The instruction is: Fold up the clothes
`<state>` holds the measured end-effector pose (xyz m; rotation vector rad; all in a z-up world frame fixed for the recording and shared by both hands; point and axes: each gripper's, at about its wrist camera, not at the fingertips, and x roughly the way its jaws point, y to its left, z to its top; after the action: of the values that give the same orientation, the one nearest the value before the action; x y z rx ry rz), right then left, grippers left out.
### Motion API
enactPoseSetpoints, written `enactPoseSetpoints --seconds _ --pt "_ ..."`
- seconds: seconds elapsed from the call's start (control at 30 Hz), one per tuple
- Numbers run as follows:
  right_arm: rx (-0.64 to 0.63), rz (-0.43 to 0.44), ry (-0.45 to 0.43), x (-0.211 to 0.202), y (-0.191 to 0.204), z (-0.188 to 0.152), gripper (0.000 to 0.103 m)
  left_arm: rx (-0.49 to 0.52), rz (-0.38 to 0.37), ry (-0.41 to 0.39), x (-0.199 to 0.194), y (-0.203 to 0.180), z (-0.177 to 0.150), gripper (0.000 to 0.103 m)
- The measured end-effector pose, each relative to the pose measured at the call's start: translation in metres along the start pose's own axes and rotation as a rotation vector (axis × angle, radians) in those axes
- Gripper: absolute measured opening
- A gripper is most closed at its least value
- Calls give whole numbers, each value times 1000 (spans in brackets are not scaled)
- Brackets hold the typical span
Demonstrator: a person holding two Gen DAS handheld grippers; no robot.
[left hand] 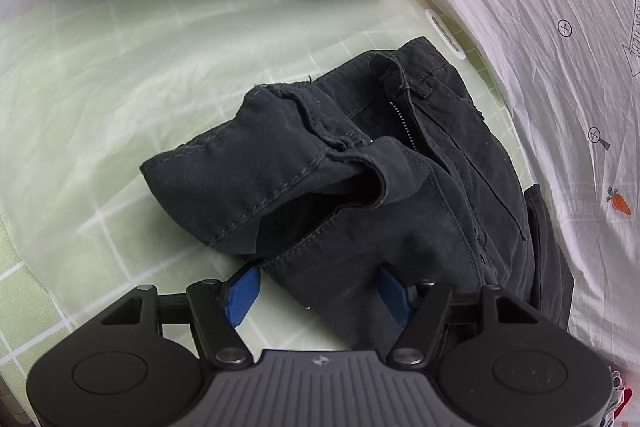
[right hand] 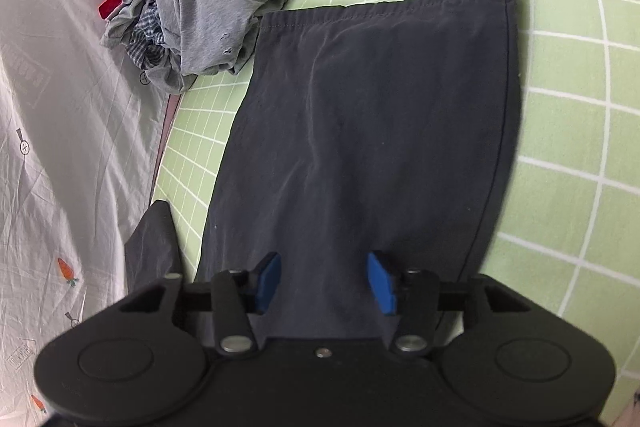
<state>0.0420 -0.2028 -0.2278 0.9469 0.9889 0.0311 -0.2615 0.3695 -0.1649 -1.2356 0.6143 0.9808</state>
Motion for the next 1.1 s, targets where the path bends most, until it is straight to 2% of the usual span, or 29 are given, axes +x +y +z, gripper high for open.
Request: enactPoseSetpoints --seconds 0.03,0.1,0.13,0.17,0.23,0.37,0.47,0.6,0.67,0.7,0.77,0.83,0.93,1.1 --pt "-24 -14 1 1 3 0 38 6 4 -5 -1 -1 1 52" --pt "-79 -57 4 2 10 -1 31 19 12 -16 -2 -2 2 43" --pt "-90 -77 -5 -1 11 0 31 25 16 -22 -3 -3 3 41" --pt "-100 -96 -15 -4 12 0 33 31 20 -27 -4 -4 4 40" --pt "-117 -126 -42 -11 13 2 50 13 10 -24 -5 0 5 39" --pt "-80 -148 -68 -27 -3 11 52 14 15 -23 -6 1 1 39" --pt "12 -119 -54 -37 -25 13 50 27 19 -15 -5 -1 0 38" --pt "65 -112 -46 -46 -40 9 52 30 18 0 0 -4 -3 38" --pt "84 -78 -48 -45 -44 9 59 35 20 -3 1 -6 -5 38" --pt "92 -54 -45 -42 -44 10 66 31 19 -3 2 -6 -5 38" --pt "107 -6 -39 -37 -43 12 71 13 10 1 4 -4 -3 38" --pt "99 0 -33 -32 -36 11 79 -4 2 9 6 -2 -1 38" --pt "110 57 55 -22 -32 5 79 -12 -3 12 7 -2 -1 38" --pt "152 118 145 -8 -26 -13 78 -16 -9 15 9 -1 0 38"
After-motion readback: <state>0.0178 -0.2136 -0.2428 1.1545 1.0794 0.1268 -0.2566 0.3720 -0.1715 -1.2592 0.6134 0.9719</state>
